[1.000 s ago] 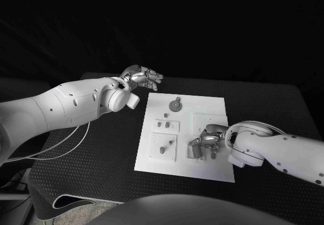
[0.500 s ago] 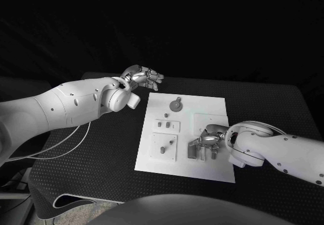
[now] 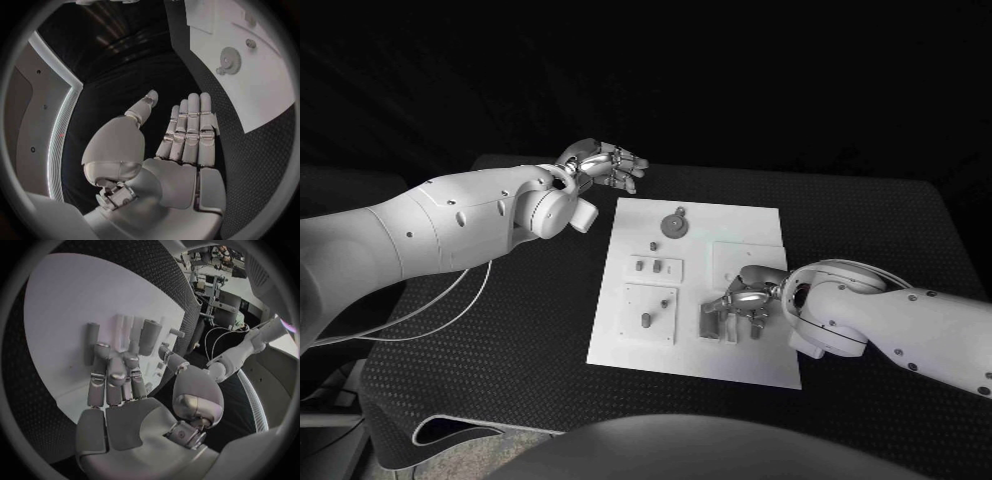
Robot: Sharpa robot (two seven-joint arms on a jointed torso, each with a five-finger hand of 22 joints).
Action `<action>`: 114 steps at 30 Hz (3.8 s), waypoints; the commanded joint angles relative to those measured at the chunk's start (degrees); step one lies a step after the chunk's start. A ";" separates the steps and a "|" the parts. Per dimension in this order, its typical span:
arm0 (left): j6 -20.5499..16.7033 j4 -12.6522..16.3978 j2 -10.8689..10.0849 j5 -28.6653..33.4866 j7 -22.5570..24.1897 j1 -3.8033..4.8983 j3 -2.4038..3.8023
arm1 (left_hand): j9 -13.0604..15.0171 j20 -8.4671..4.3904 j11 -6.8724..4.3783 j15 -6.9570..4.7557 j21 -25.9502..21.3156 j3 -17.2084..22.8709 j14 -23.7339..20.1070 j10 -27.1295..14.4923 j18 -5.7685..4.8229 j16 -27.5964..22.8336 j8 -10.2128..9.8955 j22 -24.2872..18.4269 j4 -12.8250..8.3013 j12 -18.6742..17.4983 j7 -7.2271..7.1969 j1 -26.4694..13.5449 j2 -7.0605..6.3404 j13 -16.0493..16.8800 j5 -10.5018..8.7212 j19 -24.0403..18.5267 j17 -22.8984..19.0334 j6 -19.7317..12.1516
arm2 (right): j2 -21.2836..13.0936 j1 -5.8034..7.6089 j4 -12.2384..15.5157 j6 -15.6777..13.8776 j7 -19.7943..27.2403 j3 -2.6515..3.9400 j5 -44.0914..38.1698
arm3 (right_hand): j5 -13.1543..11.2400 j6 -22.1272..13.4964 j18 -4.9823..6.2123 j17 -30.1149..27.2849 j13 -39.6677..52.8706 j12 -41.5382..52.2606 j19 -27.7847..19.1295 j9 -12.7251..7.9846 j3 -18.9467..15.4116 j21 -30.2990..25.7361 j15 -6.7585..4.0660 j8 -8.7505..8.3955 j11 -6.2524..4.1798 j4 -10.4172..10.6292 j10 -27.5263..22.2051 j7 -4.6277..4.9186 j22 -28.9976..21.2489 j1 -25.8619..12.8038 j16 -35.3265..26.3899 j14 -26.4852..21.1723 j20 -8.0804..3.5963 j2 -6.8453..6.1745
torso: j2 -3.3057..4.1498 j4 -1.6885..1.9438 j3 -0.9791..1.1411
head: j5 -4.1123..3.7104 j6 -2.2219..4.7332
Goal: Assemble the parts on the task board
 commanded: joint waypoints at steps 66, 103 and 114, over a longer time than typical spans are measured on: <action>1.52 0.02 -0.49 -0.08 0.46 0.04 -0.22 | -0.16 0.17 0.04 0.49 0.13 0.10 -0.15 -0.39 0.63 -0.40 0.49 -0.11 0.20 0.02 -0.08 -0.74 0.15 -0.05 -0.29 -0.41 0.19 -0.36 | -0.35 -5.06 2.22 -14.62 14.97 -0.33 -49.09 | -0.18 8.09 0.77 1.94 10.82 11.47 2.95 23.99 -1.76 1.00 -1.75 10.88 -3.92 -8.93 13.25 -4.77 1.14 24.23 2.28 4.83 -1.03 0.40 | 0.03 0.02 -0.04 | -0.71 0.01; 1.63 0.05 -0.61 -0.09 -0.09 0.05 -0.25 | -0.30 0.23 0.17 0.56 0.12 0.06 -0.30 -0.73 0.63 -0.57 0.44 -0.17 0.22 -0.12 0.04 -1.04 0.07 -0.13 -0.30 -0.56 0.30 -0.71 | -1.52 -5.02 0.51 -6.23 20.89 -0.34 -34.39 | -0.18 -5.50 0.77 -2.33 0.09 0.43 -1.08 8.10 -2.06 0.01 2.33 -8.78 2.38 -4.33 1.12 2.70 1.16 22.10 0.54 -1.13 0.97 -1.08 | 0.01 -0.02 0.00 | -0.98 0.01; 1.64 0.00 -0.66 -0.09 -0.15 0.05 -0.26 | -0.33 0.24 0.20 0.57 0.12 0.07 -0.33 -0.78 0.62 -0.60 0.44 -0.19 0.25 -0.14 0.07 -1.12 0.10 -0.15 -0.29 -0.59 0.32 -0.77 | -3.39 -4.94 1.43 -14.67 24.44 -0.31 -27.89 | -0.18 -5.43 0.77 -2.28 0.18 0.65 -1.11 7.13 -2.09 0.07 2.54 -8.95 2.58 -4.23 0.77 2.89 1.15 22.38 0.63 -1.26 1.08 -1.09 | 0.00 -0.04 0.03 | -1.17 0.01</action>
